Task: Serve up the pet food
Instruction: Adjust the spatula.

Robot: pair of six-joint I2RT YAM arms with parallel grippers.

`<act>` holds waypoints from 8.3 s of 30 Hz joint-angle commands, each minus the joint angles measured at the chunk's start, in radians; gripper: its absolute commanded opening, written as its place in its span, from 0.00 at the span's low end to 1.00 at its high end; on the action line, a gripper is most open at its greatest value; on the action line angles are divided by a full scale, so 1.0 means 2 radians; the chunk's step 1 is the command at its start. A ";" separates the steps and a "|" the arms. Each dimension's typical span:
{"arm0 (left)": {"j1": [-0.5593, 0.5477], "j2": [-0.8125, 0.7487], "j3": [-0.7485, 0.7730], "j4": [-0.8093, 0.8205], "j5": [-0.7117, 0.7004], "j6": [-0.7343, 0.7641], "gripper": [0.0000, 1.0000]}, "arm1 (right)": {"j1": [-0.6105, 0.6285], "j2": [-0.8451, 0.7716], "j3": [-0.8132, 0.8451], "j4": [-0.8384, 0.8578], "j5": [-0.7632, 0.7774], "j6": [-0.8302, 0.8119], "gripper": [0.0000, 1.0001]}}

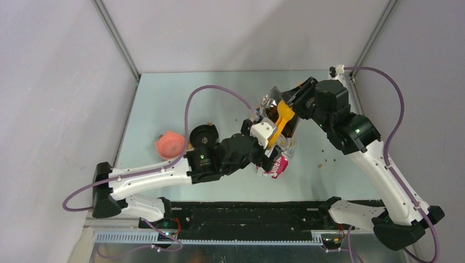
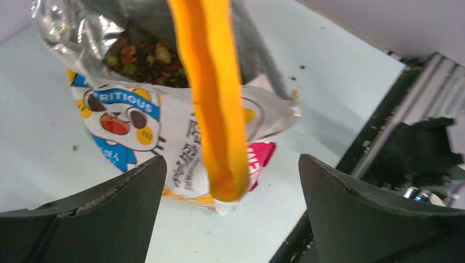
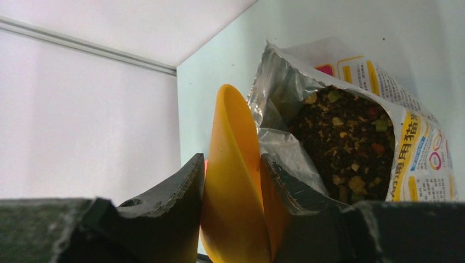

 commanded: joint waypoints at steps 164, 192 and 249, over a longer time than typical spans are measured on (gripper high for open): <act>0.222 -0.280 -0.188 0.202 0.242 -0.261 0.00 | -0.123 -0.088 -0.212 0.255 -0.415 -0.139 0.53; 0.227 -0.280 -0.177 0.200 0.305 -0.319 0.00 | -0.135 -0.057 -0.212 0.374 -0.608 -0.128 0.29; 0.245 -0.280 -0.195 0.165 0.328 -0.346 0.00 | -0.143 -0.041 -0.177 0.303 -0.566 -0.116 0.00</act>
